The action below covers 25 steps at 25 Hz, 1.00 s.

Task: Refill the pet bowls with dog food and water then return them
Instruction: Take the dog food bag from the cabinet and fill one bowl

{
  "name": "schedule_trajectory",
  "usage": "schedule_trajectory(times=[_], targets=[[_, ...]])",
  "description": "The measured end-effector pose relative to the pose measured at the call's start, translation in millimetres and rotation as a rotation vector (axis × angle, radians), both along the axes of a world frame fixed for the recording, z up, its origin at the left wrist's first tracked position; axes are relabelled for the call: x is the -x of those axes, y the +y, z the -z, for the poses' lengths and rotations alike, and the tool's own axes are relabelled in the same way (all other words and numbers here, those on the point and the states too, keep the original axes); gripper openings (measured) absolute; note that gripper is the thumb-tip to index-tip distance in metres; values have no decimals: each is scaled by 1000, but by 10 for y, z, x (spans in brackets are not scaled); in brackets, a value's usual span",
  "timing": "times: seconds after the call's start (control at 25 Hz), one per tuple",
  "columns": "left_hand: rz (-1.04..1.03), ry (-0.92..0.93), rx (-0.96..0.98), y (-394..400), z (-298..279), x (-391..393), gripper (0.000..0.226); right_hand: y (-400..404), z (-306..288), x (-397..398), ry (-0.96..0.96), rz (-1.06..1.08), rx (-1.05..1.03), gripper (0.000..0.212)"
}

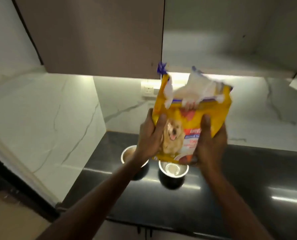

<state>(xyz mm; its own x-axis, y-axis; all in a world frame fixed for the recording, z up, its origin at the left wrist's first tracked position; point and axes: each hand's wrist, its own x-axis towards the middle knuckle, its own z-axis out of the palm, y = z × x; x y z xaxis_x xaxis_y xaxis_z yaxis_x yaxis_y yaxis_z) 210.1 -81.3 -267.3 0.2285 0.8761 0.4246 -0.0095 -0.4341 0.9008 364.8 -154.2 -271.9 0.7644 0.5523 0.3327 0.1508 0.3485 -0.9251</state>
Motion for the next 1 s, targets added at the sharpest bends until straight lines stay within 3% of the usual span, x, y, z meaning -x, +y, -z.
schedule_trajectory(times=[0.16, 0.24, 0.36, 0.44, 0.48, 0.56, 0.68, 0.76, 0.84, 0.92, 1.0], targets=[[30, -3, 345, -194, 1433, 544, 59, -113, 1382, 448, 111, -147, 249, 39], [56, -23, 474, -201, 1914, 698, 56, -26, 1875, 567, 161, -215, 392, 52], [31, 29, 521, -49, 2339, 813, 67, 180, 2331, 664, 152, -272, 509, 60], [-11, 82, 521, 75, 2580, 864, 74, 284, 2529, 678, 131, -296, 551, 84], [-20, 101, 517, 105, 2695, 901, 74, 295, 2619, 656, 114, -312, 574, 96], [-33, 133, 502, 114, 2870, 991, 63, 239, 2794, 624, 61, -359, 615, 98], [56, 267, 396, 65, 2959, 1149, 39, 60, 2884, 505, 3, -511, 627, 74], [60, 412, 318, 32, 2890, 1278, 62, -26, 2710, 426, 21, -578, 563, 64], [-22, 375, 306, 7, 2697, 1384, 87, -44, 2455, 334, -48, -423, 446, 61], [-155, 271, 124, 63, 2283, 1307, 81, 110, 2075, 325, -307, -192, 332, 38], [-186, 308, -141, 140, 1820, 991, 61, 365, 1697, 459, -590, -180, 293, 20]])
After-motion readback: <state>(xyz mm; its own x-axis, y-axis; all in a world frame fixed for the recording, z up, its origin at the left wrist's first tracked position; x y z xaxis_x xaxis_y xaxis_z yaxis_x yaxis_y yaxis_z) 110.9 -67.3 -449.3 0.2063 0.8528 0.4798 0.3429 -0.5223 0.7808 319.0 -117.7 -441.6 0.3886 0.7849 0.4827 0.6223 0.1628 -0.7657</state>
